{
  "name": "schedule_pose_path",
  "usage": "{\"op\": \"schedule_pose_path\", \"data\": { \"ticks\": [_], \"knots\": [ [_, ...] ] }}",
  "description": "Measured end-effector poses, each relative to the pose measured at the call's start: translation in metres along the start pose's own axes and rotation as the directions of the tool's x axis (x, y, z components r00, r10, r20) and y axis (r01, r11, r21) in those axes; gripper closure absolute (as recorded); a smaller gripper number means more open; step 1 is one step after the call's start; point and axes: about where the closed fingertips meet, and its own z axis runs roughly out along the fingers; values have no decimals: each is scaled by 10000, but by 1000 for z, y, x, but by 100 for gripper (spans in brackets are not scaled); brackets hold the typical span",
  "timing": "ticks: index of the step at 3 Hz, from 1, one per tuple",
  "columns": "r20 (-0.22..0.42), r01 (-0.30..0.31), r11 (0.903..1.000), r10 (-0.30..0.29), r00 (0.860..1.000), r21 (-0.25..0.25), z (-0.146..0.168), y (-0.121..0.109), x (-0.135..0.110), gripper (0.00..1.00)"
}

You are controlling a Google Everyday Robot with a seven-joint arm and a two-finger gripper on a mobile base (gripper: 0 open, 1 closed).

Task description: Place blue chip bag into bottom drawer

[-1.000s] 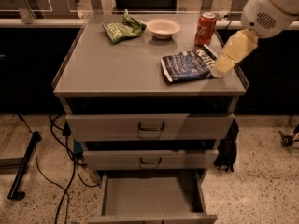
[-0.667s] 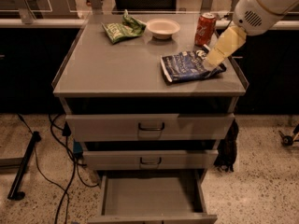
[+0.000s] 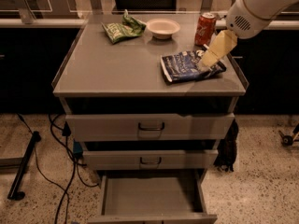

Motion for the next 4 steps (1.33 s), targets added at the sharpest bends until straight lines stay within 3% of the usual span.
{"op": "schedule_pose_path", "data": {
  "ticks": [1,2,3,4],
  "knots": [
    [-408,-1053,9931,1074,9934,521,40,-24,-3,0],
    [-501,-2004,9758,2052,9774,876,64,-40,0,0],
    [-487,-2734,9570,2789,9591,970,85,-51,3,0],
    [-378,-3136,9460,3173,9476,818,102,-55,0,0]
  ]
}}
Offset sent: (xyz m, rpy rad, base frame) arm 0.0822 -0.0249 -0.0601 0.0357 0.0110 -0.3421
